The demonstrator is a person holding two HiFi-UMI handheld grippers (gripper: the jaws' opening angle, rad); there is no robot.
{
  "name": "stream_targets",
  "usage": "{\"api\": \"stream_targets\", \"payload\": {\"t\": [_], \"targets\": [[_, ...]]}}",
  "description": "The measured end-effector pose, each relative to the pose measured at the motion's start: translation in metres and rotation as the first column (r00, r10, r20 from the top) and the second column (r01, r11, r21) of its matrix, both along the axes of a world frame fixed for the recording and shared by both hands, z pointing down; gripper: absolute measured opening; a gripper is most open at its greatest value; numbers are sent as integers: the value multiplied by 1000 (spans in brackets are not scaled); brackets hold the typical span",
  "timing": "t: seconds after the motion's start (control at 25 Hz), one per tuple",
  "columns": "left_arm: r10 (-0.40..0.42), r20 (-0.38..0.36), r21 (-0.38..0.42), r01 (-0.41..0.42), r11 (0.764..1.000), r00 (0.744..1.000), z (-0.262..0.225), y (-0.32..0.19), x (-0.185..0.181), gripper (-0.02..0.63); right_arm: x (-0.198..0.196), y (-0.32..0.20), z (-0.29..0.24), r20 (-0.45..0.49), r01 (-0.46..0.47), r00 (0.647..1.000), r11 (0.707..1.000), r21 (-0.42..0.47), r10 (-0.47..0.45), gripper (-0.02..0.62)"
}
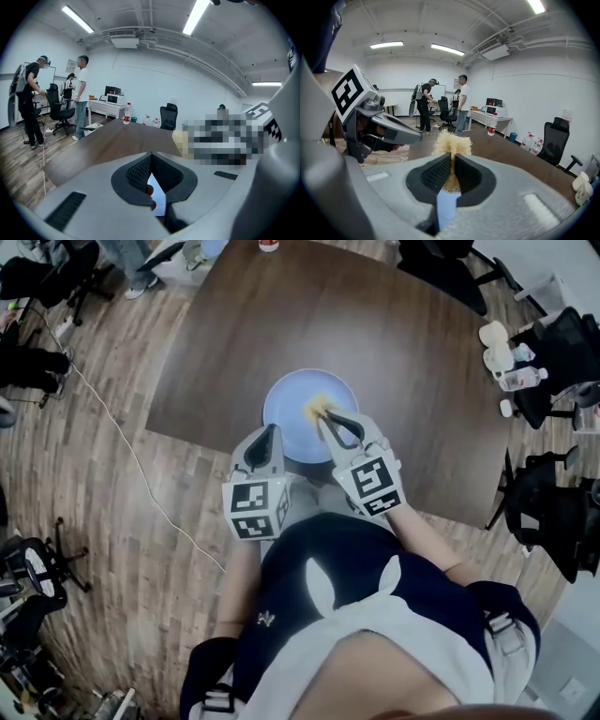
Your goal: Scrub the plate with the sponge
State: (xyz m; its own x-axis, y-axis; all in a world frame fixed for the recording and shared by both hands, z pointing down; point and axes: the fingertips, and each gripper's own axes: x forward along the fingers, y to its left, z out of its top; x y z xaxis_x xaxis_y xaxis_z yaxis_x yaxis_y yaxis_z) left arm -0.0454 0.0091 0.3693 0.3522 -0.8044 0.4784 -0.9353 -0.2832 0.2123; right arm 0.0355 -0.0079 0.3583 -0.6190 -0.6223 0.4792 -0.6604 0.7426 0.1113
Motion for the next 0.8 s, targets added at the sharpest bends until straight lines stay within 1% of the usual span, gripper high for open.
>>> {"api": "stream_targets", "payload": {"t": [0.2, 0.48, 0.8], "targets": [[7, -8, -47, -8, 999, 1000, 28, -9, -5, 6, -7, -17, 17, -6, -6, 1000, 1000, -13, 6, 25], [13, -9, -102, -14, 995, 1000, 59, -8, -9, 6, -10, -34, 38, -29, -33, 999, 999, -34, 32, 25], [23, -1, -158, -23, 987, 1000, 90, -16, -19, 6, -23, -47, 66, -63, -35, 998, 997, -72, 30, 25]]}}
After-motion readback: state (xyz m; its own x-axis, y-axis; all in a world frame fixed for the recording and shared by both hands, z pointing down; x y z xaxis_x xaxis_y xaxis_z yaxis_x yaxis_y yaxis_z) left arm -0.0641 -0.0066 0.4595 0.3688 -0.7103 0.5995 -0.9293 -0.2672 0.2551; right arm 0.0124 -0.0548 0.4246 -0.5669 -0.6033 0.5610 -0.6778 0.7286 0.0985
